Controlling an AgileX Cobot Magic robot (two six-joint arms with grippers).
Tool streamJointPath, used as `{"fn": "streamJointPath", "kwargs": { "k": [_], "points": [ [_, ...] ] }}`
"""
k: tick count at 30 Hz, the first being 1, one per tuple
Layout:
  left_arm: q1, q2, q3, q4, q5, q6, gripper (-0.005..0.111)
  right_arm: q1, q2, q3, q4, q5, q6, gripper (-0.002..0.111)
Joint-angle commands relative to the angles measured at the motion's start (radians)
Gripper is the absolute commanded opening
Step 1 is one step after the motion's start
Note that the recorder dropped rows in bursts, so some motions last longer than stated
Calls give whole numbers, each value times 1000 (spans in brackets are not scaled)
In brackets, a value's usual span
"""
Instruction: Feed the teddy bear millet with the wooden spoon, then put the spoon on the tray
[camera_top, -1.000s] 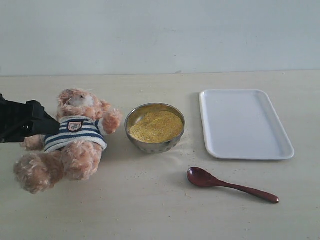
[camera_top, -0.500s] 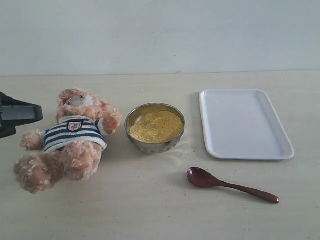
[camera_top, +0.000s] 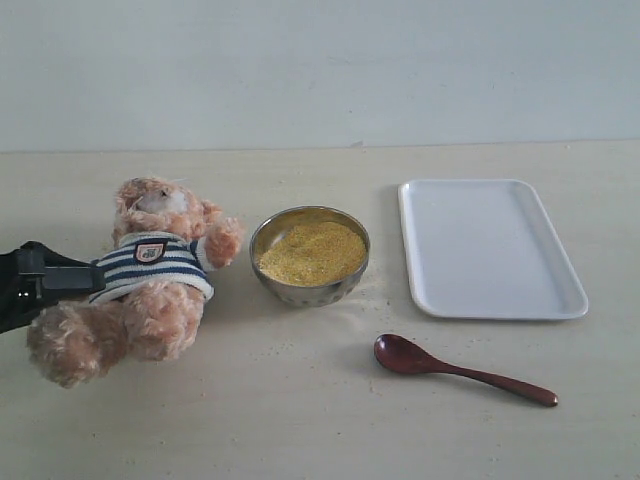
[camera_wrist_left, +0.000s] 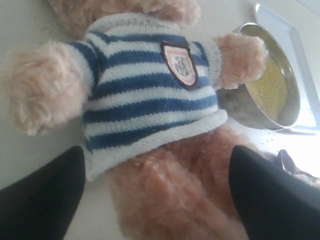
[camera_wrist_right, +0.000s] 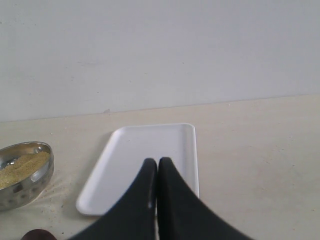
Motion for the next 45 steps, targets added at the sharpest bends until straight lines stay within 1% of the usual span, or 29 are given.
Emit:
{"fn": "streamJointPath", "kwargs": {
  "k": [1, 5, 7, 12, 15, 19, 20, 21, 22, 23, 24, 25, 28, 29, 32, 34, 35, 38, 40, 41, 42, 45],
  "points": [
    [3, 63, -38, -31, -1, 73, 74, 0, -5, -1, -5, -6, 0, 0],
    [3, 118, -65, -49, -25, 91, 74, 0, -5, -1, -5, -6, 0, 0],
    [-10, 144, -81, -52, -25, 99, 74, 0, -5, -1, -5, -6, 0, 0],
    [-75, 214, -127, -76, -49, 134, 75, 0, -5, -1, -5, -6, 0, 0],
    [-117, 260, -146, -147, -51, 195, 76, 0, -5, -1, -5, -10, 0, 0],
    [-175, 340, -176, -155, -53, 253, 77, 0, -5, -1, -5, -17, 0, 0],
    [-200, 375, -191, -155, -70, 249, 75, 0, -5, -1, -5, -8, 0, 0],
    [-210, 391, -199, -155, -85, 239, 71, 0, -5, -1, -5, -6, 0, 0],
    [-227, 405, -203, -155, -104, 234, 53, 0, -5, -1, -5, -6, 0, 0],
    [-230, 405, -203, -155, -106, 234, 41, 0, -5, -1, -5, -6, 0, 0],
    [-230, 391, -193, -155, -102, 234, 13, 0, -5, -1, -5, -6, 0, 0],
    [-230, 379, -184, -155, -102, 236, 6, 0, -5, -1, -5, -6, 0, 0],
    [-186, 241, -120, -155, -108, 237, 7, 0, -5, -1, -5, -6, 0, 0],
    [-161, 177, -82, -155, -108, 225, 7, 0, -5, -1, -5, -6, 0, 0],
    [-96, -10, 22, -155, -80, 110, 7, 0, -5, -1, -5, -6, 0, 0],
    [-55, -154, 93, -155, -11, 70, 7, 0, -5, -1, -5, -6, 0, 0],
    [-37, -218, 130, -155, 65, 47, 7, 0, -5, -1, -5, -6, 0, 0],
    [-18, -304, 186, -154, 159, -16, 7, 0, -5, -1, -5, -6, 0, 0],
    [-18, -350, 219, -60, 162, -95, 7, 0, -5, -1, -5, -6, 0, 0],
    [-18, -358, 221, 38, 155, -165, 7, 0, -5, -1, -5, -6, 0, 0],
    [-18, -358, 218, 85, 142, -219, 7, 0, -5, -1, -5, -6, 0, 0],
    [-18, -354, 216, 299, 7, -376, 7, 0, -5, -1, -5, -6, 0, 0]
  ]
}}
